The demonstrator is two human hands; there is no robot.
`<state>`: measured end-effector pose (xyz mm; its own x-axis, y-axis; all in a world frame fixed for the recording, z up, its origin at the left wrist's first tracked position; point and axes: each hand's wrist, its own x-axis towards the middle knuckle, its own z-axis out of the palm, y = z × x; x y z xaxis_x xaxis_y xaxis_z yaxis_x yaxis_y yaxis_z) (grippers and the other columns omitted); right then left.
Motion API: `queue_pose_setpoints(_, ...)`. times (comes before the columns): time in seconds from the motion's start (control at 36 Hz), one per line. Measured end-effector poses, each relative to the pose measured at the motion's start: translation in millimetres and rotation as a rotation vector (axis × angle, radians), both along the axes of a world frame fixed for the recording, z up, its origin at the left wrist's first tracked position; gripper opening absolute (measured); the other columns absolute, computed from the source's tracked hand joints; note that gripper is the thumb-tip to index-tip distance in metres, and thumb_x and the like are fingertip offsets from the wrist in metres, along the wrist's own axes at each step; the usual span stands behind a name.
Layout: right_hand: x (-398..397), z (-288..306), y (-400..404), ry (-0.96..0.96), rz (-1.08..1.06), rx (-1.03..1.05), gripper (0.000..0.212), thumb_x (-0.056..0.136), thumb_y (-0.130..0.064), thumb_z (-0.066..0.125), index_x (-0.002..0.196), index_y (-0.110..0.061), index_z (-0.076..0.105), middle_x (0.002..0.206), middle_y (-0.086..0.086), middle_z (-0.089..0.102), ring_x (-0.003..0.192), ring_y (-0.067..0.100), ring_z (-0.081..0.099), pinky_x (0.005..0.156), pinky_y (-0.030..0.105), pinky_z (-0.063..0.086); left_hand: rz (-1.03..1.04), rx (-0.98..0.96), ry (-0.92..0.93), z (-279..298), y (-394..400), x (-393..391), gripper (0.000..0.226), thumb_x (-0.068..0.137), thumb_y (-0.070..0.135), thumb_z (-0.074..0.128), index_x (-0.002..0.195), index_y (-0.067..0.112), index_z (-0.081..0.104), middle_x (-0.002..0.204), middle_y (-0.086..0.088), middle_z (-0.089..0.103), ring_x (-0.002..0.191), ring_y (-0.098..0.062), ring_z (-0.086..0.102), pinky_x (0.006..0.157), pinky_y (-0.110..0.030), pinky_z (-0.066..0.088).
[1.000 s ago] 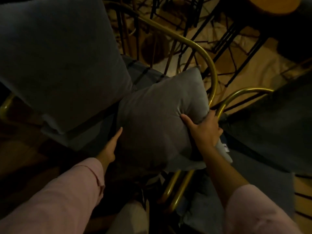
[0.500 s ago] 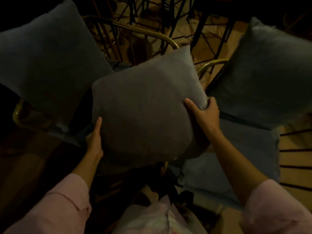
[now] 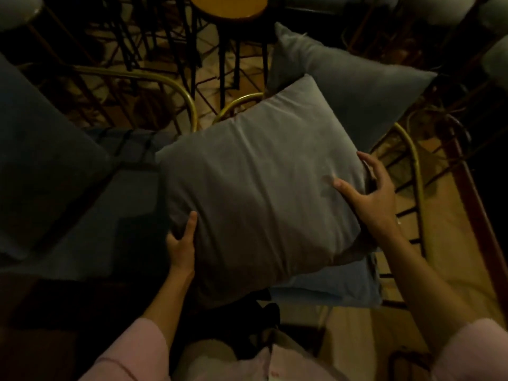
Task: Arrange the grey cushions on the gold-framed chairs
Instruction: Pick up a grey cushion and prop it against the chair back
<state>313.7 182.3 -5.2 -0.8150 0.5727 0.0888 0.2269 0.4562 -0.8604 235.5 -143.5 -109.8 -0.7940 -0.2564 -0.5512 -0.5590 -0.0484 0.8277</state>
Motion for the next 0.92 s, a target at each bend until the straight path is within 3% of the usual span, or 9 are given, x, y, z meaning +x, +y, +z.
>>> queue_pose_setpoints(0.11,37.8,-9.2,21.8,0.066,-0.08,0.048,0.072,0.074,-0.037,0.083,0.138,-0.023,0.053,0.135,-0.011,0.056,0.121,-0.01,0.051,0.098,0.01,0.044,-0.031,-0.052,0.084,2.7,29.5,21.4,0.071,0.085,0.047,0.068,0.14,0.007,0.049,0.144,-0.012,0.052,0.134,-0.026,0.048,0.111,-0.032,0.035)
queue_pose_setpoints(0.19,64.8,-29.6,33.3,0.098,-0.176,0.026,0.075,0.074,-0.033,0.083,0.14,-0.018,0.051,0.137,-0.008,0.057,0.122,-0.005,0.053,0.097,0.01,0.045,-0.143,-0.091,0.166,4.3,44.9,22.2,0.098,0.064,0.071,0.066,0.138,0.009,0.052,0.141,-0.011,0.056,0.131,-0.025,0.052,0.113,-0.039,0.038)
queue_pose_setpoints(0.25,78.8,-47.8,39.1,0.088,-0.229,-0.012,0.073,0.075,-0.033,0.083,0.14,-0.021,0.051,0.134,-0.013,0.057,0.121,-0.009,0.052,0.096,0.008,0.044,-0.197,-0.087,0.195,4.1,54.3,17.0,0.1,0.059,0.068,0.068,0.136,0.006,0.053,0.138,-0.011,0.058,0.127,-0.024,0.054,0.109,-0.037,0.042)
queue_pose_setpoints(0.42,97.6,-112.1,60.4,-0.1,-0.356,-0.13,0.082,0.078,-0.041,0.083,0.148,-0.029,0.043,0.15,-0.003,0.05,0.135,0.016,0.049,0.11,0.043,0.044,-0.437,-0.177,0.28,-1.0,96.8,-14.0,0.057,0.078,0.033,0.08,0.122,0.007,0.056,0.119,-0.002,0.063,0.11,-0.019,0.062,0.08,-0.01,0.05)
queue_pose_setpoints(0.53,88.8,-148.2,71.2,-0.361,-0.251,-0.158,0.109,0.069,-0.078,0.067,0.157,-0.038,0.019,0.162,0.001,0.031,0.147,0.025,0.032,0.118,0.051,0.032,-0.592,-0.241,0.136,-21.6,119.0,-32.0,0.088,0.069,0.038,0.086,0.136,0.01,0.035,0.14,-0.01,0.051,0.125,-0.025,0.053,0.102,-0.034,0.045)
queue_pose_setpoints(0.58,86.6,-160.9,75.7,-0.455,-0.227,-0.159,0.122,0.058,-0.093,0.055,0.157,-0.042,0.006,0.166,0.004,0.021,0.151,0.029,0.023,0.12,0.054,0.026,-0.594,-0.259,0.059,-33.9,118.8,-33.7,0.1,0.07,0.039,0.085,0.143,0.009,0.024,0.147,-0.014,0.043,0.132,-0.029,0.048,0.107,-0.036,0.041)
queue_pose_setpoints(0.69,88.9,-161.4,71.9,-0.552,-0.158,-0.147,0.126,0.053,-0.098,0.048,0.155,-0.047,-0.005,0.168,0.005,0.009,0.151,0.034,0.018,0.12,0.057,0.021,-0.601,-0.26,0.001,-46.8,110.9,-29.5,0.105,0.071,0.04,0.084,0.149,0.014,0.018,0.151,-0.013,0.04,0.136,-0.029,0.045,0.112,-0.039,0.038)
queue_pose_setpoints(0.81,94.7,-156.8,64.0,-0.58,-0.192,-0.132,0.119,0.057,-0.092,0.046,0.156,-0.045,0.001,0.167,0.007,0.013,0.151,0.036,0.019,0.119,0.061,0.017,-0.585,-0.278,0.031,-43.0,107.5,-22.3,0.101,0.072,0.042,0.083,0.15,0.015,0.024,0.151,-0.01,0.043,0.137,-0.028,0.044,0.112,-0.038,0.038)
queue_pose_setpoints(0.92,87.1,-145.5,52.7,-0.482,-0.321,-0.01,0.098,0.073,-0.086,0.045,0.153,-0.035,0.023,0.162,0.01,0.025,0.148,0.036,0.024,0.118,0.062,0.019,-0.527,-0.323,0.118,-29.2,102.6,-17.4,0.086,0.08,0.039,0.078,0.148,0.013,0.033,0.148,-0.009,0.046,0.135,-0.026,0.045,0.103,-0.026,0.036)
